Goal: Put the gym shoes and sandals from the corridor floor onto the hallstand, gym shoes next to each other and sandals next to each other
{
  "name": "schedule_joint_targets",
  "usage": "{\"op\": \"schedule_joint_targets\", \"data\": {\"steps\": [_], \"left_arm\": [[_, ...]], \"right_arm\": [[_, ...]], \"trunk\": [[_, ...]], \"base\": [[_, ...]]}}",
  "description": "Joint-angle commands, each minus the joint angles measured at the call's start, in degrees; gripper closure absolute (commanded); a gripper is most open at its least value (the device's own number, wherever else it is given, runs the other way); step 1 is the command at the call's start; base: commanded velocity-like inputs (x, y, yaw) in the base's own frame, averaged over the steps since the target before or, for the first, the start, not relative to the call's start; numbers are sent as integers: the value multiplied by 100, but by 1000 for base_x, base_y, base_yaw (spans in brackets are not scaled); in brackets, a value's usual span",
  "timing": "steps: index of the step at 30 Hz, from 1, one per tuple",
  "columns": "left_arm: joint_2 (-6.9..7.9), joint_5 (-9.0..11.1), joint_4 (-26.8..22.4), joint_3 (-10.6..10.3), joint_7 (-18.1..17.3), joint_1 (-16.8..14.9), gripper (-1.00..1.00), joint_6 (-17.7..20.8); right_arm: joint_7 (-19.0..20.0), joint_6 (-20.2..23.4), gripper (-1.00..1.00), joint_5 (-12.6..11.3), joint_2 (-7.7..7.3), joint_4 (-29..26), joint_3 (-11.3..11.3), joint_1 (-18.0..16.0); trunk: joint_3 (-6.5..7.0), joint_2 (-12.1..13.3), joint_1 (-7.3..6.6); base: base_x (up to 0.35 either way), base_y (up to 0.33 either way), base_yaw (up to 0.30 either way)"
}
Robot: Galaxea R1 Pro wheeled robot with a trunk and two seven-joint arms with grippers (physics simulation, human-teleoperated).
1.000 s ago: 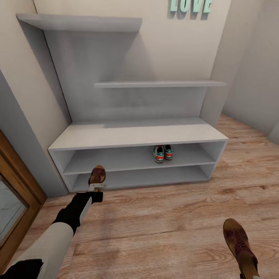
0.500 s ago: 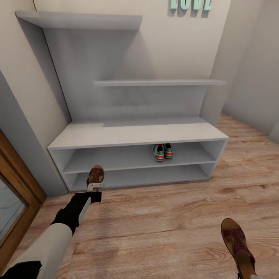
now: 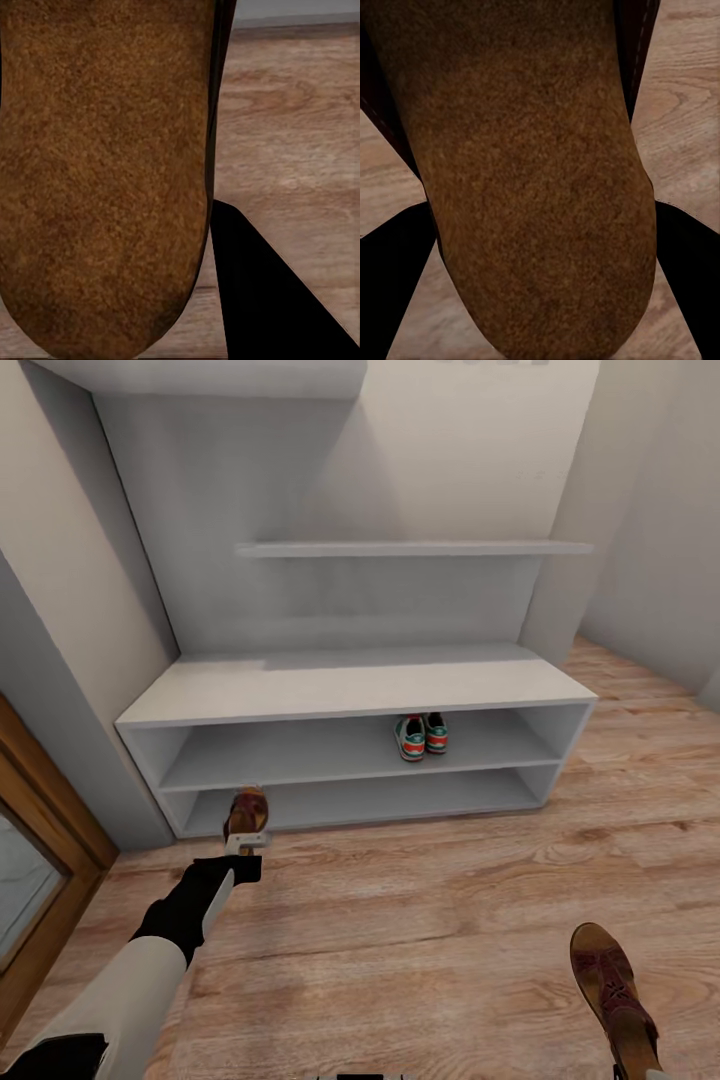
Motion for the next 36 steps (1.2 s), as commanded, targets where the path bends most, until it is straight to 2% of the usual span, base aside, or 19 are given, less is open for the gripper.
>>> {"op": "schedule_joint_targets", "data": {"steps": [1,5,11,21,25,36], "left_arm": [[-2,-53,-10,10,-18,-3,100,32],[4,-53,-10,10,-21,-1,100,29],[7,-49,-15,-3,-85,1,100,5],[-30,-54,-29,-4,-19,-16,100,-24],[-28,-53,-224,-6,-19,-17,100,-22],[-28,-53,-268,-13,-19,-17,100,-21]], "right_arm": [[51,-28,100,32,7,-4,-42,-8],[51,-28,100,32,7,-4,-42,-8],[51,-28,100,32,7,-4,-46,-8],[60,-41,100,58,5,53,-33,-8],[64,-37,100,67,4,104,-36,-8],[68,-37,100,68,-2,238,-42,-8]], "trunk": [[-37,-4,1],[-162,-9,11],[-212,-9,11],[-221,-9,11],[-221,-9,11],[-221,-9,11]], "base": [[0,0,0],[0,0,0],[0,0,0],[180,-62,0],[254,-214,0],[201,-277,0]]}}
